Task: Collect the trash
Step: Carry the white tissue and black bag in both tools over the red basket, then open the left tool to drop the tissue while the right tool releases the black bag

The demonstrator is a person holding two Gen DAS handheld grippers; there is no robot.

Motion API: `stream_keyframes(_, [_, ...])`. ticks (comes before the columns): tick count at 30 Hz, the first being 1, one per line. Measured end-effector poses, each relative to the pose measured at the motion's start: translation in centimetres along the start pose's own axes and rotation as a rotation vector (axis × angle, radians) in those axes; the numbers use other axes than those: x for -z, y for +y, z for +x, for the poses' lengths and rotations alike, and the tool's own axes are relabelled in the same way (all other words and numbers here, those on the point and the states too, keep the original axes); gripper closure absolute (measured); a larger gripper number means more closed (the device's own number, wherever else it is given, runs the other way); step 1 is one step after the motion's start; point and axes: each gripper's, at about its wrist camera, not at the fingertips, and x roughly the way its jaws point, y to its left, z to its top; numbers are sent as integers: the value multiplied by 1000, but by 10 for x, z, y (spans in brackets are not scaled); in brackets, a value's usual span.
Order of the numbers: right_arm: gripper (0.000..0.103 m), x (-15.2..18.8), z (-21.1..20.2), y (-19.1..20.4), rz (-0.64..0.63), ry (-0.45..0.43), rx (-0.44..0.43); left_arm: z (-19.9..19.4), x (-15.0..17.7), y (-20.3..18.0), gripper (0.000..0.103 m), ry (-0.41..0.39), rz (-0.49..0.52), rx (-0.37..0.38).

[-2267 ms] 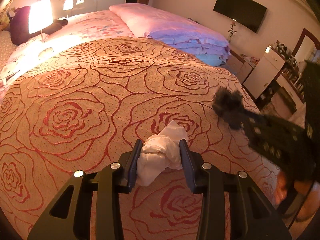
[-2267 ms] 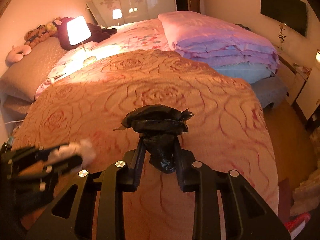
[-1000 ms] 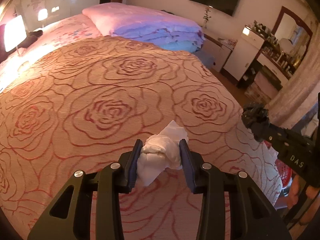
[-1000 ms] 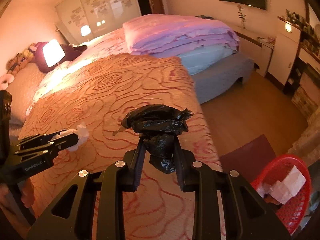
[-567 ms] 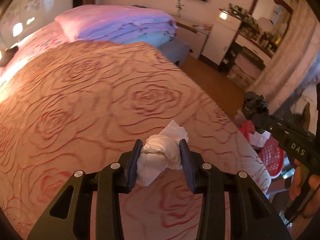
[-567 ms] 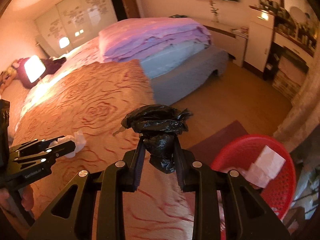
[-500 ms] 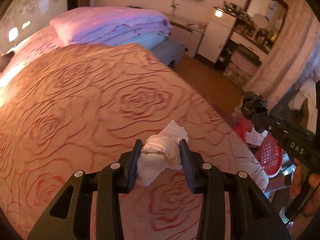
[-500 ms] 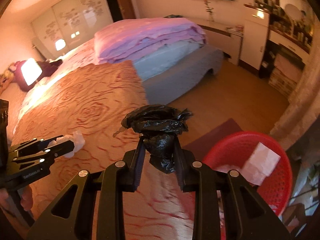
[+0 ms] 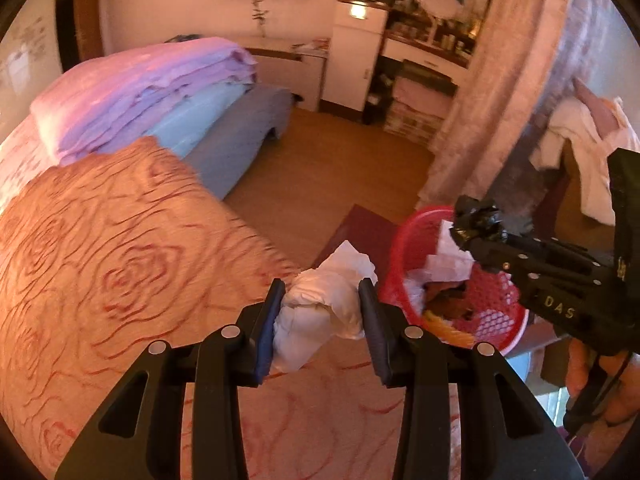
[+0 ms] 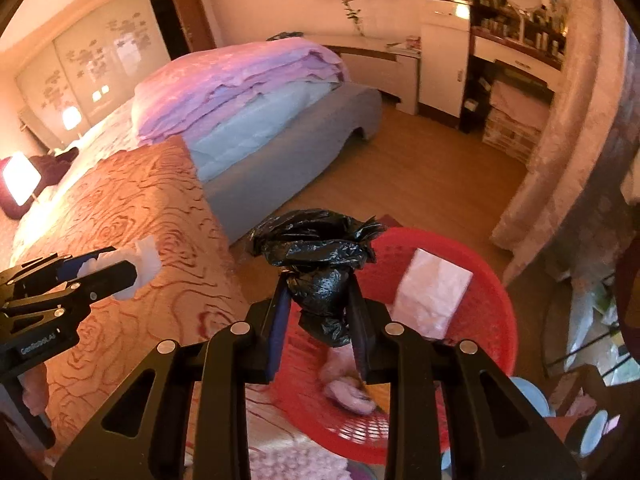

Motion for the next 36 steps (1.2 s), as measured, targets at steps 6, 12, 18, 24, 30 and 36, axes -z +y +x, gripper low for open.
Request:
stream_keyframes(6, [76,6,-4,-21,41,2,39,16,-7,-29,66,19,52,48])
stream_keyframes(12, [76,13,-8,-41,77,2,64,30,-12,-50,66,43,87,90])
stream_keyframes(18, [76,20,-11,-58,111,2,84,45,-17,-75,66,70,124,129])
stream_keyframes(24, [76,24,-11,-73,140,5,101,61,-19,-92,66,100,153,145])
stream_keyframes(30, [76,29,-11,-86,168,8,114,72,-22,-103,65,125,170,157])
stream_keyframes(36, [76,32,-10,-92,182,13,115,77,-24,-101,54,133,152,150])
